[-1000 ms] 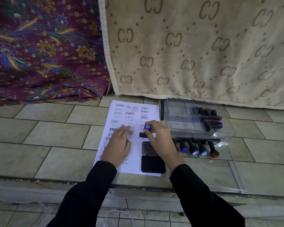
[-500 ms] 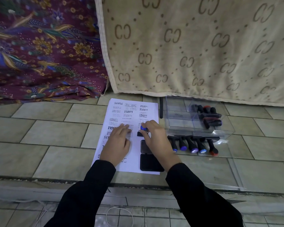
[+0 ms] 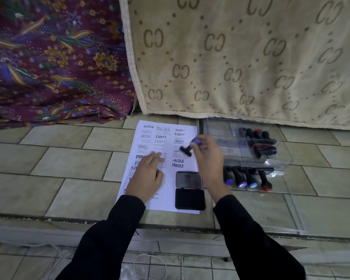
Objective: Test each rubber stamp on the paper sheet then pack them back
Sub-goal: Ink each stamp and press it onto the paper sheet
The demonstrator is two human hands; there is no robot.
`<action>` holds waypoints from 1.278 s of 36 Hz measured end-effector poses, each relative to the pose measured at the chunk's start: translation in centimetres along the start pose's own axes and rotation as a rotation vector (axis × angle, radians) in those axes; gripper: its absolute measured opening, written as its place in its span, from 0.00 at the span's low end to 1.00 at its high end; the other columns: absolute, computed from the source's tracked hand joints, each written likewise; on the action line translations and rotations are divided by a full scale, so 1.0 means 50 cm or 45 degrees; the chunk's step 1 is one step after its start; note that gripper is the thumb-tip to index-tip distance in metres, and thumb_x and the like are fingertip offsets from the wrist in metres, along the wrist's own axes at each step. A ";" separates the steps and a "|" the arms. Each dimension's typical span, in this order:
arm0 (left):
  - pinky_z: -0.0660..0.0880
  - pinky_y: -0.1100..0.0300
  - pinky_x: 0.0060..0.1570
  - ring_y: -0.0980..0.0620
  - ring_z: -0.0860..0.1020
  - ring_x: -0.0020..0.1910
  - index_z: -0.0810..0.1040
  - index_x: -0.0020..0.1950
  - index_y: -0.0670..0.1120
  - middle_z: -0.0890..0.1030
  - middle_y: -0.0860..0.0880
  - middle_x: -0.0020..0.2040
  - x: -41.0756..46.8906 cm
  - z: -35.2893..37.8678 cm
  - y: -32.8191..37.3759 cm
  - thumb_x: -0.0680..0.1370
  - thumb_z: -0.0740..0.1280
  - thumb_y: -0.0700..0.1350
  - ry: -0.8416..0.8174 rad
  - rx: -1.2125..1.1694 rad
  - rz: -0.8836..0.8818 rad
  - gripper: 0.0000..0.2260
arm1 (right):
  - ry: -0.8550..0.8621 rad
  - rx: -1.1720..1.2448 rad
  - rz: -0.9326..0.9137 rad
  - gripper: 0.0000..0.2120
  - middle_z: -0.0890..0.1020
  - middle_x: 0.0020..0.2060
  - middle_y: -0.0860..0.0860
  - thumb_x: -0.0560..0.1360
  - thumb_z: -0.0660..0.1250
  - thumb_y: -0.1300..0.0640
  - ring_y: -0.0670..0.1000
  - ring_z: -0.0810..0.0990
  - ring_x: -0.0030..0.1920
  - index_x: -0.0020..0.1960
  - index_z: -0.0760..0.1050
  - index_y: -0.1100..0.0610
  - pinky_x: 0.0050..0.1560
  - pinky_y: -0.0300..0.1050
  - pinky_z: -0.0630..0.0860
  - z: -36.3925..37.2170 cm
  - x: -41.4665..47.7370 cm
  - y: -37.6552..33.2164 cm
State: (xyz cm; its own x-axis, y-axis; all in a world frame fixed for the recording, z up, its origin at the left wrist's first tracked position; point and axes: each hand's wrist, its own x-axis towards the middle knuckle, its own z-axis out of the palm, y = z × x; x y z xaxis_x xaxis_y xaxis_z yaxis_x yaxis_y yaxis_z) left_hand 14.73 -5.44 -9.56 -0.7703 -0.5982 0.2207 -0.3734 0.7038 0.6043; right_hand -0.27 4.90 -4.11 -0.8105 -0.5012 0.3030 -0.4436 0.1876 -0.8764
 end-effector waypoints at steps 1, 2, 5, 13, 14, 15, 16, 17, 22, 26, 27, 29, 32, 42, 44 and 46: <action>0.55 0.62 0.72 0.53 0.60 0.74 0.74 0.64 0.43 0.70 0.48 0.70 0.000 0.000 0.000 0.77 0.58 0.35 -0.001 -0.001 -0.001 0.17 | 0.094 0.048 0.014 0.07 0.80 0.40 0.46 0.73 0.70 0.64 0.34 0.77 0.35 0.50 0.76 0.58 0.38 0.22 0.69 -0.015 0.010 -0.006; 0.55 0.62 0.72 0.53 0.60 0.74 0.74 0.64 0.43 0.70 0.48 0.70 0.000 0.000 0.000 0.77 0.58 0.35 -0.003 0.000 -0.002 0.17 | 0.158 0.082 0.011 0.07 0.80 0.40 0.45 0.73 0.70 0.63 0.35 0.78 0.36 0.51 0.76 0.57 0.40 0.23 0.71 -0.030 0.018 -0.011; 0.56 0.59 0.73 0.53 0.60 0.74 0.74 0.64 0.43 0.69 0.48 0.71 0.001 0.002 -0.001 0.77 0.58 0.35 -0.016 0.005 -0.010 0.17 | 0.226 0.166 -0.020 0.07 0.81 0.41 0.45 0.74 0.70 0.60 0.42 0.81 0.40 0.51 0.76 0.56 0.44 0.31 0.75 -0.071 0.035 -0.027; 0.55 0.62 0.72 0.53 0.60 0.74 0.74 0.64 0.43 0.69 0.48 0.71 0.002 0.002 0.000 0.77 0.58 0.35 -0.006 0.023 -0.016 0.17 | 0.210 0.009 -0.114 0.16 0.79 0.45 0.41 0.75 0.69 0.58 0.41 0.76 0.37 0.62 0.74 0.52 0.42 0.27 0.73 -0.122 0.016 -0.018; 0.55 0.62 0.72 0.53 0.60 0.74 0.74 0.64 0.43 0.69 0.48 0.71 0.001 0.002 0.001 0.77 0.58 0.35 -0.004 0.024 -0.014 0.17 | 0.209 -0.015 -0.126 0.17 0.78 0.45 0.41 0.75 0.68 0.58 0.41 0.75 0.36 0.63 0.74 0.52 0.42 0.27 0.72 -0.130 0.010 -0.014; 0.55 0.63 0.72 0.53 0.60 0.74 0.74 0.64 0.43 0.69 0.48 0.71 0.001 0.002 0.001 0.77 0.58 0.35 -0.004 0.024 -0.013 0.17 | 0.209 -0.042 -0.144 0.16 0.78 0.44 0.42 0.75 0.68 0.59 0.40 0.75 0.37 0.62 0.75 0.52 0.42 0.26 0.72 -0.140 0.004 -0.009; 0.55 0.63 0.72 0.53 0.59 0.74 0.74 0.64 0.43 0.69 0.49 0.71 0.000 0.003 0.001 0.77 0.58 0.35 -0.005 0.025 -0.013 0.17 | 0.213 -0.071 -0.162 0.14 0.79 0.45 0.44 0.75 0.68 0.59 0.39 0.76 0.39 0.60 0.76 0.53 0.42 0.26 0.72 -0.150 -0.003 -0.004; 0.55 0.62 0.72 0.54 0.59 0.74 0.74 0.64 0.43 0.69 0.49 0.71 0.000 0.003 0.000 0.77 0.58 0.35 -0.006 0.025 -0.015 0.16 | 0.225 -0.093 -0.172 0.12 0.79 0.46 0.45 0.75 0.68 0.60 0.38 0.77 0.40 0.58 0.77 0.54 0.43 0.26 0.72 -0.163 -0.011 0.002; 0.54 0.64 0.70 0.55 0.59 0.74 0.74 0.64 0.44 0.69 0.50 0.71 0.000 0.006 -0.003 0.77 0.58 0.35 0.004 0.028 -0.010 0.16 | 0.338 -0.140 -0.122 0.08 0.80 0.43 0.50 0.73 0.69 0.61 0.46 0.80 0.41 0.51 0.76 0.53 0.41 0.28 0.74 -0.230 -0.045 0.052; 0.55 0.63 0.71 0.54 0.60 0.73 0.74 0.64 0.43 0.69 0.50 0.71 0.000 0.007 -0.004 0.78 0.58 0.35 0.004 0.033 -0.008 0.16 | 0.510 -0.112 -0.038 0.11 0.78 0.44 0.55 0.71 0.67 0.66 0.52 0.79 0.43 0.49 0.75 0.54 0.45 0.37 0.77 -0.287 -0.067 0.099; 0.55 0.64 0.70 0.54 0.60 0.73 0.74 0.64 0.43 0.70 0.50 0.70 0.000 0.007 -0.004 0.78 0.58 0.35 0.004 0.033 -0.008 0.16 | 0.549 -0.110 -0.016 0.11 0.78 0.44 0.56 0.70 0.67 0.66 0.53 0.79 0.44 0.49 0.75 0.54 0.46 0.39 0.78 -0.299 -0.072 0.108; 0.54 0.65 0.70 0.54 0.60 0.73 0.74 0.64 0.43 0.70 0.50 0.70 0.001 0.007 -0.005 0.78 0.58 0.35 0.002 0.040 -0.004 0.16 | 0.600 -0.152 0.023 0.10 0.77 0.44 0.54 0.69 0.67 0.67 0.53 0.79 0.44 0.48 0.75 0.56 0.47 0.32 0.76 -0.319 -0.080 0.127; 0.54 0.66 0.69 0.55 0.60 0.73 0.74 0.64 0.44 0.70 0.50 0.70 0.001 0.008 -0.006 0.78 0.59 0.35 0.003 0.047 -0.004 0.16 | 0.627 -0.251 0.098 0.10 0.77 0.43 0.52 0.68 0.68 0.67 0.52 0.79 0.43 0.47 0.74 0.56 0.43 0.22 0.70 -0.335 -0.094 0.152; 0.55 0.63 0.71 0.54 0.60 0.73 0.74 0.64 0.44 0.70 0.49 0.70 0.003 0.008 -0.006 0.77 0.58 0.35 0.001 0.044 -0.010 0.16 | 0.618 -0.498 0.154 0.08 0.77 0.42 0.59 0.67 0.69 0.68 0.52 0.72 0.38 0.43 0.73 0.61 0.38 0.35 0.62 -0.334 -0.110 0.180; 0.55 0.64 0.71 0.54 0.60 0.74 0.74 0.64 0.43 0.70 0.49 0.70 0.003 0.008 -0.006 0.77 0.58 0.35 0.001 0.046 -0.011 0.17 | 0.607 -0.523 0.185 0.07 0.76 0.42 0.60 0.66 0.69 0.69 0.51 0.70 0.38 0.42 0.74 0.63 0.37 0.35 0.60 -0.336 -0.112 0.182; 0.54 0.66 0.70 0.54 0.60 0.74 0.75 0.64 0.43 0.70 0.49 0.70 0.003 0.008 -0.005 0.77 0.58 0.35 0.004 0.048 -0.004 0.16 | 0.587 -0.545 0.222 0.07 0.76 0.42 0.61 0.66 0.69 0.69 0.50 0.68 0.38 0.42 0.74 0.64 0.36 0.35 0.59 -0.340 -0.113 0.185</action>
State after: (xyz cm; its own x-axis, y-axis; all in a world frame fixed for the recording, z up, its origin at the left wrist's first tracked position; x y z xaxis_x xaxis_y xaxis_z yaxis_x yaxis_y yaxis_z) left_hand 14.51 -5.55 -10.00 -0.7674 -0.6018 0.2211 -0.3952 0.7155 0.5760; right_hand -6.31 23.83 -7.58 -0.9229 -0.0371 0.3832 -0.3270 0.6009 -0.7294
